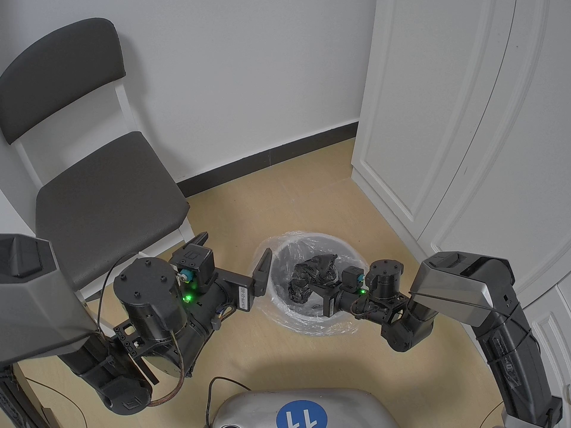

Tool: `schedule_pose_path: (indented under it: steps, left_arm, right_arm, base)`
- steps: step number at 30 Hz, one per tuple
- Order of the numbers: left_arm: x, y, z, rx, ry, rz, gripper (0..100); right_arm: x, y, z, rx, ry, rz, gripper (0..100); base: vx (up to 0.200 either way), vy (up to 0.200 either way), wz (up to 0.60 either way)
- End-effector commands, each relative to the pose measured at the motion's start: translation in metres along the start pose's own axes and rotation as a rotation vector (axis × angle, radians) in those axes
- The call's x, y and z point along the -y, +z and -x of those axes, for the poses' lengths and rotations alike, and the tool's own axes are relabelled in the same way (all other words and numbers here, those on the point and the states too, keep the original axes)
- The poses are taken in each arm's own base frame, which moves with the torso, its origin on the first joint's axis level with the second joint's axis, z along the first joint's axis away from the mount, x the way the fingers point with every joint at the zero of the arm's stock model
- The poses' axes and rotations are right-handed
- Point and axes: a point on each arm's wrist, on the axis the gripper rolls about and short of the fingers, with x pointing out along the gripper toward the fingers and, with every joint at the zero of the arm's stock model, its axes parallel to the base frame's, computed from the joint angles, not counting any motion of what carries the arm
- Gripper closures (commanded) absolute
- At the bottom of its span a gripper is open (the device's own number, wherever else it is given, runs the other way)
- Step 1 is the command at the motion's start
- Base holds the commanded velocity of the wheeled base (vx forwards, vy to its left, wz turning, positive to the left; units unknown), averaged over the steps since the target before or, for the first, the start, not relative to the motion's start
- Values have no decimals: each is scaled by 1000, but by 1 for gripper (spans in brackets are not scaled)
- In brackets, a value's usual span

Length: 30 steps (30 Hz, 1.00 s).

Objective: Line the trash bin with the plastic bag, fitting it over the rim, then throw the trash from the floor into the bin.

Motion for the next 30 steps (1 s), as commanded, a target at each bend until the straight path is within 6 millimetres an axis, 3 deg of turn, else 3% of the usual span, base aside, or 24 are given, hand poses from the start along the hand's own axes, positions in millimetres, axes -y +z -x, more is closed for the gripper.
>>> schedule_pose_path:
  steps: [1, 24, 25, 30]
  left_arm:
    - [0, -2, -1, -6, 0, -3, 0]
    - [2, -4, -2, -12, -2, -4, 0]
    - [2, -4, -2, -13, -2, -5, 0]
    - [2, -4, -2, -13, -2, -6, 0]
  right_arm:
    - [4, -12, -2, -15, -4, -8, 100]
    - [4, -12, 0, -30, -11, -13, 100]
    - [4, -12, 1, -32, -11, -12, 0]
    - [4, -12, 1, -27, -9, -9, 0]
  base:
    - [0, 0, 0]
    - [0, 0, 0]
    - [0, 0, 0]
    - [0, 0, 0]
